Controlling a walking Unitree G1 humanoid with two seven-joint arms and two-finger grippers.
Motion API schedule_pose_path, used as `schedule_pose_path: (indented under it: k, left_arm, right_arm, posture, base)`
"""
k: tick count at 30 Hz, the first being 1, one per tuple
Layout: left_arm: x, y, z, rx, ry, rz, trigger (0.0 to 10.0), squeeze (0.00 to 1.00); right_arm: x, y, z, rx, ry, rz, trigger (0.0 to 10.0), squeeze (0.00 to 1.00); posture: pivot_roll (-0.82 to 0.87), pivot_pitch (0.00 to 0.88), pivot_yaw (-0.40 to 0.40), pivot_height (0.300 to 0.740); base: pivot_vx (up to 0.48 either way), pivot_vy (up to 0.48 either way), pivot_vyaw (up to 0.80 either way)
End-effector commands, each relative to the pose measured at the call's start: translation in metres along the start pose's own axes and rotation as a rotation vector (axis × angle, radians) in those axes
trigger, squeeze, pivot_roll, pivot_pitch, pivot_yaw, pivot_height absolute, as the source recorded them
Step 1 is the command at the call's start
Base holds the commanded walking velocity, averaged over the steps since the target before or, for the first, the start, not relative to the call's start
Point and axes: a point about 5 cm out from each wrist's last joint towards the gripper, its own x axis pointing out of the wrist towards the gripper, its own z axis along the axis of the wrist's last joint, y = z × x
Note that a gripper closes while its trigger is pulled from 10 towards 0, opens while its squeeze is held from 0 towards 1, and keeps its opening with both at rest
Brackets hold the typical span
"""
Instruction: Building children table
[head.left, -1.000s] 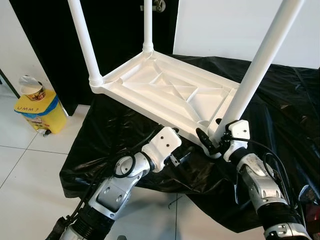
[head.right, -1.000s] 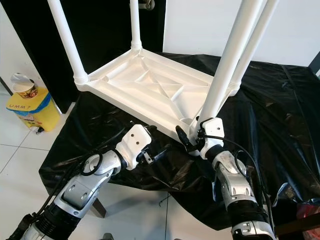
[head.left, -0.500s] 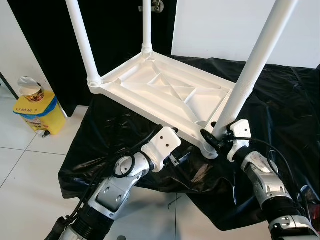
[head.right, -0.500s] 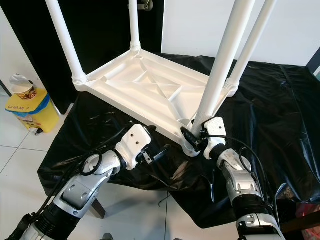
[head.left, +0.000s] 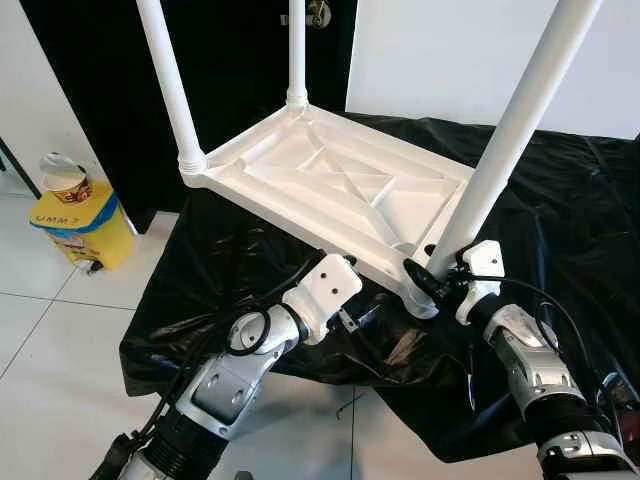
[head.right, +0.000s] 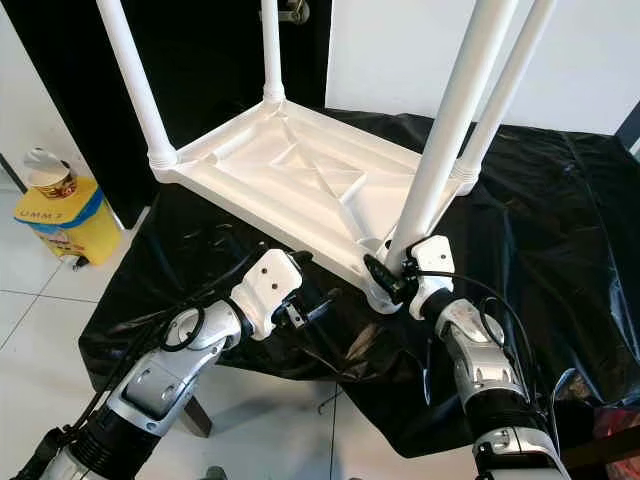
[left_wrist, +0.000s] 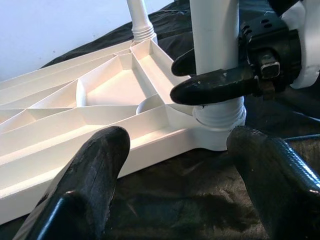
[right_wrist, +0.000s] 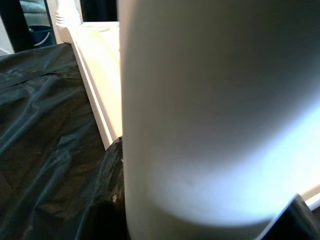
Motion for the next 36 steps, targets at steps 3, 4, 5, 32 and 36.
schedule_pose_path:
  k: [3,4,5,32,36]
  left_arm:
    - [0.004,-0.007,0.0,0.009,-0.002,-0.069,10.0,0.0]
    - [0.004,-0.008,0.0,0.007,-0.003,-0.07,10.0,0.0]
    - [0.004,-0.008,0.0,0.007,-0.003,-0.07,10.0,0.0]
    - [0.008,-0.005,-0.001,-0.033,-0.016,-0.064,10.0,0.0]
    - [0.01,-0.001,0.001,-0.023,-0.019,-0.072,10.0,0.0]
  right_arm:
    - [-0.008,0.004,-0.016,0.015,0.072,-0.065,10.0,0.0]
    - [-0.009,0.004,-0.016,0.016,0.068,-0.081,10.0,0.0]
    - [-0.009,0.004,-0.016,0.016,0.068,-0.081,10.0,0.0]
    - [-0.02,0.032,-0.022,0.069,0.085,-0.705,10.0,0.0]
    - [-0.024,0.027,-0.018,0.061,0.065,-0.729,10.0,0.0]
  posture:
    - [0.08,0.018,-0.087,0.74]
    - [0.08,0.02,-0.087,0.74]
    - [0.08,0.02,-0.087,0.74]
    - [0.06,0.055,-0.045,0.74]
    - [0.05,0.052,-0.034,0.74]
  base:
    - [0.0,0.0,0.0]
    - [0.0,0.0,0.0]
    - [0.0,0.0,0.0]
    - [0.0,0.0,0.0]
    - [0.0,0.0,0.0]
